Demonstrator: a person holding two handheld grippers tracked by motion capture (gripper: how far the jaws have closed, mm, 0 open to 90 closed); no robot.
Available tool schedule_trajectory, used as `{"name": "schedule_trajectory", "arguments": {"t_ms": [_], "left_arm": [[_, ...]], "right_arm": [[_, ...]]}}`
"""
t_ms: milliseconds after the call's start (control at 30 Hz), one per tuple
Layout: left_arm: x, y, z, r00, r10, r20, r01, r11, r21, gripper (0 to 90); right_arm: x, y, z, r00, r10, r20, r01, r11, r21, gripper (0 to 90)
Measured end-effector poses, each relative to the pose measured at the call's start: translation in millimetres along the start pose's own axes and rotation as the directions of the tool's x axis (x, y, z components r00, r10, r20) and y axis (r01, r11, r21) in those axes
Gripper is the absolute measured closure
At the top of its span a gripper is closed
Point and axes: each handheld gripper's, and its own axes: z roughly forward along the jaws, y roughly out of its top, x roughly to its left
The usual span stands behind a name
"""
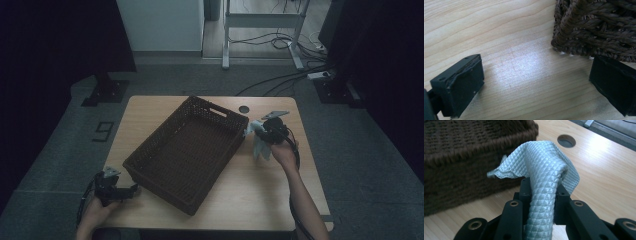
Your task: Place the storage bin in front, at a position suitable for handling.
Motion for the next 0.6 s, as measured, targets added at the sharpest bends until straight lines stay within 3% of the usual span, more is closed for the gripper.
{"name": "schedule_trajectory", "arguments": {"t_ms": [367,600], "left_arm": [[0.0,0.2,0.3,1.0000,0.001,-0.001,-0.001,1.0000,-0.001,0.0],[0.0,0.2,0.4,1.0000,0.000,0.000,0.000,1.0000,-0.002,0.0]], "right_arm": [[12.0,12.5,19.5,0.9996,-0.027,-0.007,0.027,1.000,-0.004,74.0],[22.6,11.9,19.5,0.9974,-0.061,-0.040,0.060,0.998,-0.011,76.8]]}}
